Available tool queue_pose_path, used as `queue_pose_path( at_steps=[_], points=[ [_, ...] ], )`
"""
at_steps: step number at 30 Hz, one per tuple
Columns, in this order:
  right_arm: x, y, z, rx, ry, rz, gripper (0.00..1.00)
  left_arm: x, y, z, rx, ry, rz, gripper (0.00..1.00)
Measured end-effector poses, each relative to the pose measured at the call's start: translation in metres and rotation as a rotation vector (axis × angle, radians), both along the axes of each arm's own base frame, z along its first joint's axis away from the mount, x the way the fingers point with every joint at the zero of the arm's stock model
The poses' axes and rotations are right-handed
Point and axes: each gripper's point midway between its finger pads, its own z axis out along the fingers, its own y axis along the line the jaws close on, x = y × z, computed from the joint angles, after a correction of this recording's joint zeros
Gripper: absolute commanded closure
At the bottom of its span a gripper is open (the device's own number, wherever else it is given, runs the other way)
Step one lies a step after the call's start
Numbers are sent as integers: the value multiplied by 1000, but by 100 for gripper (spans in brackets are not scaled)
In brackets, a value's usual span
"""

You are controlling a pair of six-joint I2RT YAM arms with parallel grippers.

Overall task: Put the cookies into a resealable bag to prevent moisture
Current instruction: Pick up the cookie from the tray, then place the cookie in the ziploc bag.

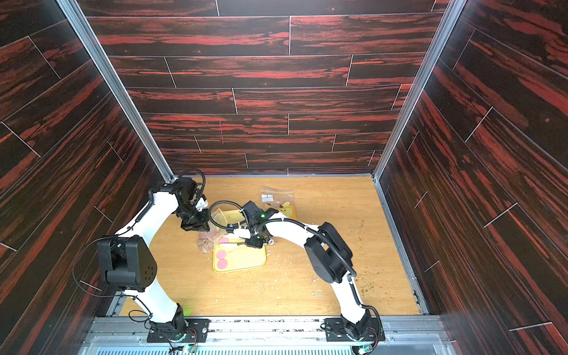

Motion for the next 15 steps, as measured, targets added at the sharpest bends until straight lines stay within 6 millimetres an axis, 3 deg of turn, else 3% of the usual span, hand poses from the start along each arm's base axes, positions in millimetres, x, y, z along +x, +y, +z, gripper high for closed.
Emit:
queue_pose_path(
  at_steps=[5,15],
  points=[
    [-8,-27,20,37,4,-43,60,0,0,0,0,0,0,100],
    [-13,-68,97,204,-81,-120,60,0,-1,0,-4,0,0,100]
  ],
)
